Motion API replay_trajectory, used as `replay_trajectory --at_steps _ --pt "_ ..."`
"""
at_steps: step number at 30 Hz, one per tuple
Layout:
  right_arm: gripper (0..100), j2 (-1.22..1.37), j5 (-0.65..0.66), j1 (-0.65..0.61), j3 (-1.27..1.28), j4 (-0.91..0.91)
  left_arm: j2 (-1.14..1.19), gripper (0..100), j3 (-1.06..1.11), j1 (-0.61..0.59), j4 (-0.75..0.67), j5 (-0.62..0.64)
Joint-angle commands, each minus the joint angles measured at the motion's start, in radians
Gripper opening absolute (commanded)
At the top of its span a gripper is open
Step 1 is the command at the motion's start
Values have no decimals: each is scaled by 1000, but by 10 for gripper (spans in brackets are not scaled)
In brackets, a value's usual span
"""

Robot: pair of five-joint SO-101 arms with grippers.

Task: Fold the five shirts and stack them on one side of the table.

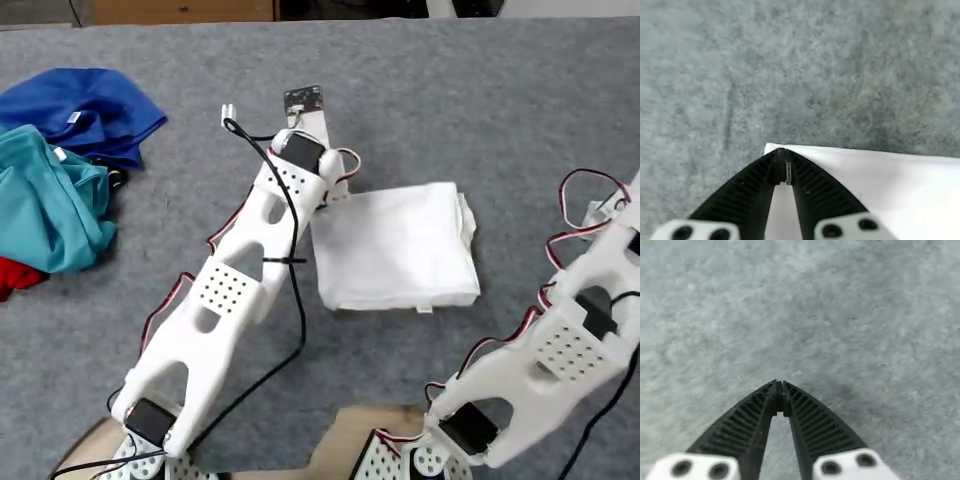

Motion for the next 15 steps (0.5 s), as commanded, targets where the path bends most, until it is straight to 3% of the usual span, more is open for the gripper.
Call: replay_trajectory --at_steps 1,6,15 --pt "15 -4 20 -28 -47 23 -7 18 -32 -48 8 -8" --pt "15 -22 109 -90 -87 157 -7 18 -32 -64 3 -9" --pt "15 -147 315 -426 -302 555 -7 18 -32 -74 9 -6"
